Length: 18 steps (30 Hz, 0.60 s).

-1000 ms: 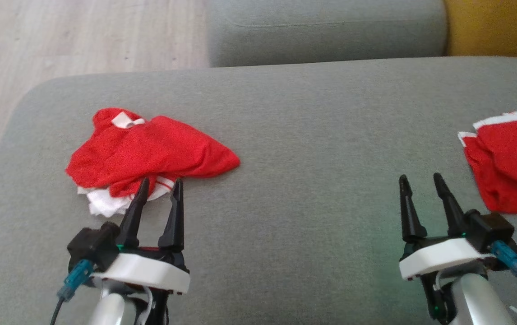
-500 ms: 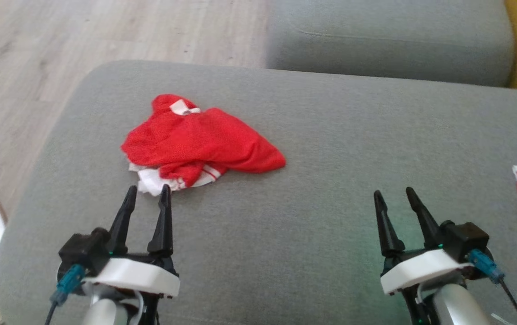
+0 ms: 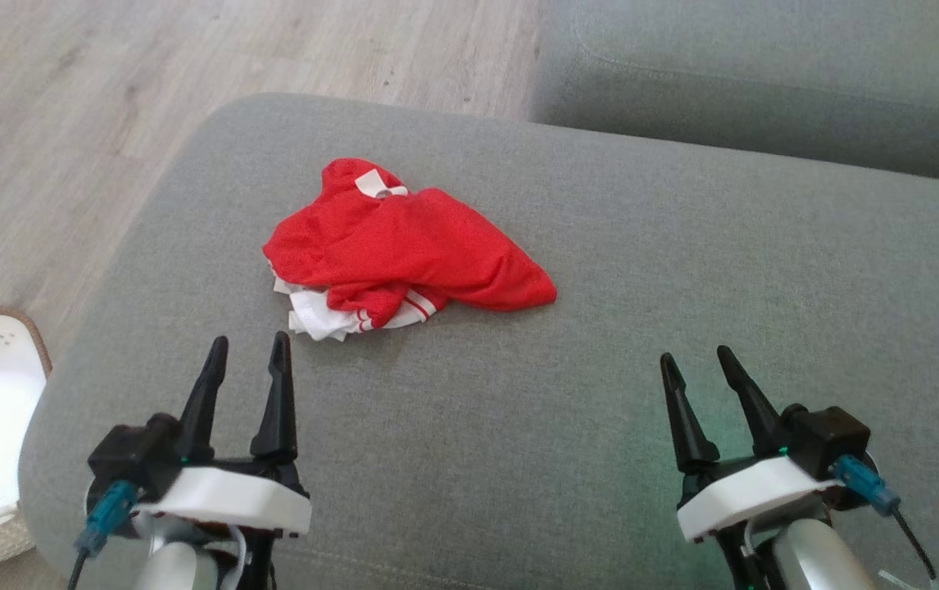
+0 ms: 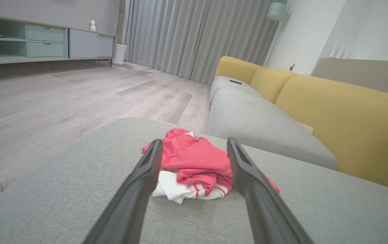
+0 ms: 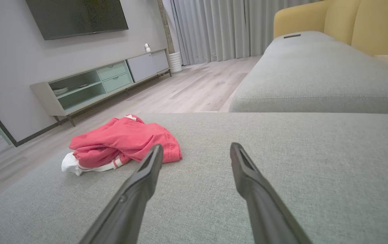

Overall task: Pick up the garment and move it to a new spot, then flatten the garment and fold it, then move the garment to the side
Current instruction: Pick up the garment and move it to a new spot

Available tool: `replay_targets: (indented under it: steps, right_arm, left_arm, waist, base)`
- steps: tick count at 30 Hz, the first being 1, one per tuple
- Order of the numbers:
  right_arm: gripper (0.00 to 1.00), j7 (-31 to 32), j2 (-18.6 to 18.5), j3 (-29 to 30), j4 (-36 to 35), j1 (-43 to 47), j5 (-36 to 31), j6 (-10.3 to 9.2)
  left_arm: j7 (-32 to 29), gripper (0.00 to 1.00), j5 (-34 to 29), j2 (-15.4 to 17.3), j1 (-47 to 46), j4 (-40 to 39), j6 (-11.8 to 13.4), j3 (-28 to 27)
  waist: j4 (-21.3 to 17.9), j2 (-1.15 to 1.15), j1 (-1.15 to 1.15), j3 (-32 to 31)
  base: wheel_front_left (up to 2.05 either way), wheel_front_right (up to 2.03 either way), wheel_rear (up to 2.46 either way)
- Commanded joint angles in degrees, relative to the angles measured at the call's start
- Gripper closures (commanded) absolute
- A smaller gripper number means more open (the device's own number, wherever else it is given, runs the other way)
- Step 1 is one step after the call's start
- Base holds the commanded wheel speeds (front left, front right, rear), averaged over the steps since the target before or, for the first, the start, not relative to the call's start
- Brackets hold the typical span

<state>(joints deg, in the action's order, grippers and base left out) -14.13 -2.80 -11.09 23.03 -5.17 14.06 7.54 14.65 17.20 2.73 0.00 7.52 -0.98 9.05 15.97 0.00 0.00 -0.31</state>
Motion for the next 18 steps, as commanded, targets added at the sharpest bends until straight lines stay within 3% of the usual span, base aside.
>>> replay_targets:
  steps: [1, 6, 12, 18]
  right_arm:
    - [0.0, -0.5, -0.1, -1.6, -1.8, -2.1, 0.1, -0.05]
    - [0.0, -0.1, -0.1, -0.3, -3.2, -3.2, -0.9, -0.05]
    - [0.0, 0.9, -0.1, 0.8, -5.2, -4.4, -2.6, -0.05]
    - [0.0, 1.7, -0.1, 1.8, -7.3, -5.9, -3.7, -0.05]
  left_arm:
    - [0.3, 0.0, -0.7, 0.1, -1.8, -1.7, 0.5, -2.2]
    - [0.3, 0.0, -2.2, 0.1, -4.4, 2.0, 1.0, -2.8]
    - [0.1, 0.0, -4.5, 1.2, -11.3, 12.2, 0.2, -2.3]
    - [-4.7, 0.0, -6.9, 3.9, -22.2, 23.6, -1.5, 0.0]
  waist:
    - [-0.4, 0.0, 0.0, 0.7]
    - [-1.3, 0.0, 0.0, 3.7]
    - [-2.4, 0.0, 0.0, 7.6]
    - [-3.9, 0.0, 0.0, 12.0]
  base:
    - [0.0, 0.0, 0.0]
    - [0.0, 0.0, 0.0]
    - [0.0, 0.0, 0.0]
    - [0.0, 0.0, 0.0]
